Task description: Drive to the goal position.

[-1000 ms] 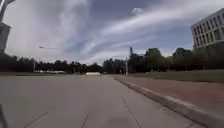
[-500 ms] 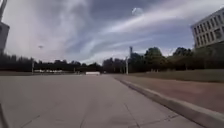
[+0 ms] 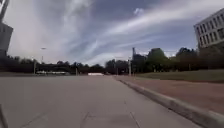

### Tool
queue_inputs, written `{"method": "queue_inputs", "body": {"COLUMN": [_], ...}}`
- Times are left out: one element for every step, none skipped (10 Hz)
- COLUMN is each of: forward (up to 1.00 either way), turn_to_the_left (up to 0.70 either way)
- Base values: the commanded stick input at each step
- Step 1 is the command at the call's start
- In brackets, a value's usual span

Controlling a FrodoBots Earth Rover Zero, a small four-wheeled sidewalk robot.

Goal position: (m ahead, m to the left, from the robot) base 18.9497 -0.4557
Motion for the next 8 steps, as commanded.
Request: {"method": "queue_inputs", "body": {"forward": [1.0,1.0,1.0,1.0,1.0,1.0,1.0,1.0], "turn_to_the_left": [0.0,0.0,0.0,0.0,0.0,0.0,0.0,0.0]}}
